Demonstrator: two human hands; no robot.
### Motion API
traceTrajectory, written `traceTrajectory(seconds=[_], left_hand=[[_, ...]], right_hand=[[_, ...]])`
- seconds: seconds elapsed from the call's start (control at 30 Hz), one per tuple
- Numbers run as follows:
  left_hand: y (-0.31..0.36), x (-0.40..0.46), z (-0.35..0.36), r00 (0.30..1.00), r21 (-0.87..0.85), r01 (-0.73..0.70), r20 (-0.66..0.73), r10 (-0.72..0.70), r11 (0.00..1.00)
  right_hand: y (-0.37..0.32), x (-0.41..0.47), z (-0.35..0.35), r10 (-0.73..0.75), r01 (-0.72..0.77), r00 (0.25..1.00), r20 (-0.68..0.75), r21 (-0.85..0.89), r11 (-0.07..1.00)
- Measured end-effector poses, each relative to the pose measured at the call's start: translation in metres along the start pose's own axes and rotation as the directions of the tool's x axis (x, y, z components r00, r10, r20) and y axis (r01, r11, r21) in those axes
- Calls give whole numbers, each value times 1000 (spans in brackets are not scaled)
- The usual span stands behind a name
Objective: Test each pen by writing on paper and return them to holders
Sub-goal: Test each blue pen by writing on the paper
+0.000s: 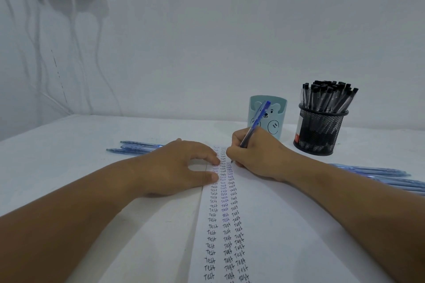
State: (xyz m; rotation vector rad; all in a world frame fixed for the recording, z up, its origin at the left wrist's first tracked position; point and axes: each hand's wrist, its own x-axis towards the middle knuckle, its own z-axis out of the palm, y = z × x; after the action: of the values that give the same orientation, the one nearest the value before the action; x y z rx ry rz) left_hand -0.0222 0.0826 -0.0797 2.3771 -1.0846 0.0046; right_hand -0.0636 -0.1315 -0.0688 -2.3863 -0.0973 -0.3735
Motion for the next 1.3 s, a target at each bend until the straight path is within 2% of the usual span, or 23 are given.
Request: traceTrajectory(seconds=[0.17,0.5,0.57,0.63,0.67,0.7,0.77,0.83,0.93,1.07,1.2,1.3], left_hand=[[1,0,-1,1000,-1,5,11,-5,1000],[2,-1,0,999,-11,33,12,-33,999],[1,-1,-1,999,-16,34,15,-34,999],[-1,-1,0,999,-14,29,16,-29,999],[-2,-1,0,999,-17,28,16,-28,999],[-2,-1,0,1000,-21,28,13,-28,999],[-2,-1,0,1000,-35,24,8,-24,999],[-1,-1,1,1000,-41,20,3,-20,999],[-1,-1,1,1000,-43,21,-5,-21,999],[0,-2,1,1000,-32,22,0,-22,999],[2,-2,0,1000,-13,28,2,-28,1000],[6,-3,0,1000,1,23,7,-23,1000]], right_hand=[[0,-1,-1,28,-27,1000,-11,26,999],[-1,-1,2,-8,7,1000,-22,-16,1000],[0,-2,1,42,-38,999,-21,135,990],[-1,-5,-1,110,-86,994,-25,462,883],[0,-6,-2,124,-75,991,-50,562,824],[0,-7,-4,108,-31,989,-100,580,814],[-2,-8,-6,33,69,976,-215,448,891],[-6,-8,-8,2,104,962,-275,370,923],[-6,-8,-7,-56,164,965,-257,424,891],[4,-7,-6,-154,218,946,-286,205,954],[5,-11,-4,-163,185,947,-277,56,981],[1,-15,-5,-176,193,949,-263,40,980]])
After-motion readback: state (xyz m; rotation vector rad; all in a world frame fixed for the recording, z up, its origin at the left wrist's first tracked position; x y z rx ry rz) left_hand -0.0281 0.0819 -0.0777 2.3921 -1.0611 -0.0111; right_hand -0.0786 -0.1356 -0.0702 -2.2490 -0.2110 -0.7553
